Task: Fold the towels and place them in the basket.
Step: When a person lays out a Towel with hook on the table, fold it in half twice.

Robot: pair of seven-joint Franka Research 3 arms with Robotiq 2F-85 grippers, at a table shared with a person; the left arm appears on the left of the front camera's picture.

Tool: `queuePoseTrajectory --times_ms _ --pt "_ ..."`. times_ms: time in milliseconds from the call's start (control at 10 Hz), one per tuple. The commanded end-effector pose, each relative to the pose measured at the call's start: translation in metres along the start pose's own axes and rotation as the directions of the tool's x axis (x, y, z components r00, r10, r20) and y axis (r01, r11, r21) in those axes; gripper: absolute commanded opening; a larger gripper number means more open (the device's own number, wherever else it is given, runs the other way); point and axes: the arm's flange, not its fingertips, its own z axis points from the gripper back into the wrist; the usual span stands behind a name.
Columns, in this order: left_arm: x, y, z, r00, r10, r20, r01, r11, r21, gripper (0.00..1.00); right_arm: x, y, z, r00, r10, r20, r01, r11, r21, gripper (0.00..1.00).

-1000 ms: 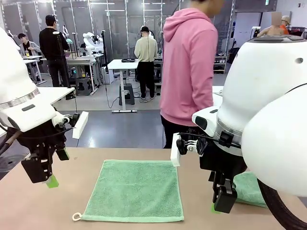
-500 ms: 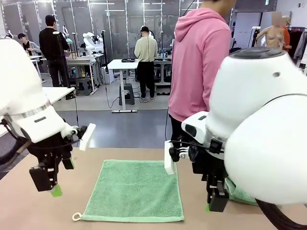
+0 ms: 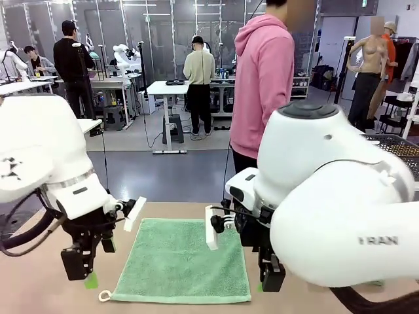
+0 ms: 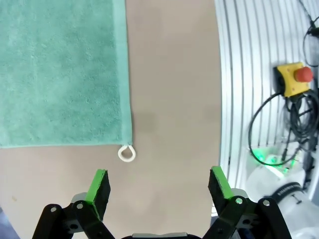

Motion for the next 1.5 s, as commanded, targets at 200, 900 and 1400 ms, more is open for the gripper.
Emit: queuePoseTrajectory --times_ms 200,900,1400 --pt "-0.001 0.018 -0.055 1.0 0.009 0.03 -0.009 1.0 0.002 1.0 -0.014 -0.003 -0.049 0.997 0.035 0.065 -0.04 0.996 0.074 0.88" --pt "-0.013 0.036 -0.111 0.998 0.033 0.054 -0.031 0.999 -0.04 1.0 -0.011 -0.021 -0.109 0.994 0.067 0.082 -0.077 0.988 0.132 0.88" --pt "-0.023 0.044 -0.134 0.998 0.051 0.036 -0.049 0.998 -0.039 1.0 -0.01 -0.027 -0.131 0.993 0.055 0.104 -0.069 0.988 0.136 0.88"
